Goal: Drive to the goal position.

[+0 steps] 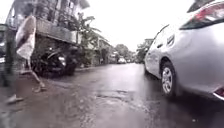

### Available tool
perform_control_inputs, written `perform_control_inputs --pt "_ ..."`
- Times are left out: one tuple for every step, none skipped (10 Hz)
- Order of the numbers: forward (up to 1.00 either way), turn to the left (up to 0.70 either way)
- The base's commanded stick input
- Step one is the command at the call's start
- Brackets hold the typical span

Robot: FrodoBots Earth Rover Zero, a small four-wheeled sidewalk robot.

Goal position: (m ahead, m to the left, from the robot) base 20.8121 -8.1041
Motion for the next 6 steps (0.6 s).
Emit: perform_control_inputs --pt "1.00 0.00" --pt "1.00 0.00" --pt "1.00 0.00" --pt "1.00 0.00" --pt "1.00 0.00" --pt "1.00 0.00"
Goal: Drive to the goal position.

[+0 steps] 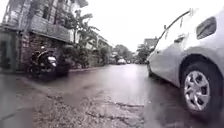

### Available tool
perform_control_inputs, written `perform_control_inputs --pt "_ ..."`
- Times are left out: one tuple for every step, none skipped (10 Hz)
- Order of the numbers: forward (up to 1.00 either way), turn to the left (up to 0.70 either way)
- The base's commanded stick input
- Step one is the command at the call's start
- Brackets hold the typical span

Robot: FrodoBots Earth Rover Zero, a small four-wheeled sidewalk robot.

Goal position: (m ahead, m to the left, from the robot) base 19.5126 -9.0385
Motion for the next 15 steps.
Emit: perform_control_inputs --pt "1.00 0.00" --pt "1.00 0.00" --pt "1.00 0.00" --pt "1.00 0.00" --pt "1.00 0.00" --pt "1.00 -0.24" --pt "1.00 -0.27" --pt "1.00 -0.08" --pt "1.00 -0.18" --pt "1.00 -0.06" --pt "1.00 0.00" --pt "1.00 0.00" --pt "1.00 0.00" --pt "1.00 0.00" --pt "1.00 0.00"
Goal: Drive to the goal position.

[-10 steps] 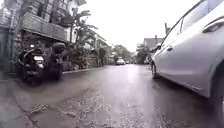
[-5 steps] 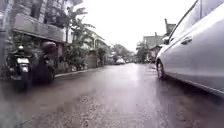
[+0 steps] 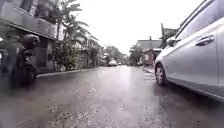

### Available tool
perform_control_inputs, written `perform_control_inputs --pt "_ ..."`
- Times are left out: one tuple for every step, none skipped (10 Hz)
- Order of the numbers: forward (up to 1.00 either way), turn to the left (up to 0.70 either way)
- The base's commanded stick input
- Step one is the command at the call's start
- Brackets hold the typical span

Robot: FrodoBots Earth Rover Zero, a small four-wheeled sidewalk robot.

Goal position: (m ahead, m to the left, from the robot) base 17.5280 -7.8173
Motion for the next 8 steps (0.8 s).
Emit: perform_control_inputs --pt "1.00 0.00" --pt "1.00 0.00" --pt "1.00 0.00" --pt "1.00 0.00" --pt "1.00 0.00" --pt "1.00 0.00" --pt "1.00 0.00" --pt "1.00 0.00"
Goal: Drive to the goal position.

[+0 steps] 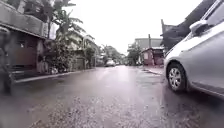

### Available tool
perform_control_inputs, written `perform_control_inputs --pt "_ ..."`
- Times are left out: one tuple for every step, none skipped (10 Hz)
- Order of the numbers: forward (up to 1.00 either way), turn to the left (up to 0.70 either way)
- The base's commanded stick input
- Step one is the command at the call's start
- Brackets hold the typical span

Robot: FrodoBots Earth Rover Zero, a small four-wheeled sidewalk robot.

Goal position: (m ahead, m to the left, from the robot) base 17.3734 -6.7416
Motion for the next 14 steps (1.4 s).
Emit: perform_control_inputs --pt "1.00 0.00" --pt "1.00 0.00" --pt "1.00 -0.07" --pt "1.00 -0.26" --pt "1.00 -0.06" --pt "1.00 -0.25" --pt "1.00 -0.21" --pt "1.00 -0.02" --pt "1.00 0.00" --pt "1.00 0.00" --pt "1.00 0.00" --pt "1.00 0.00" --pt "1.00 0.00" --pt "1.00 0.00"
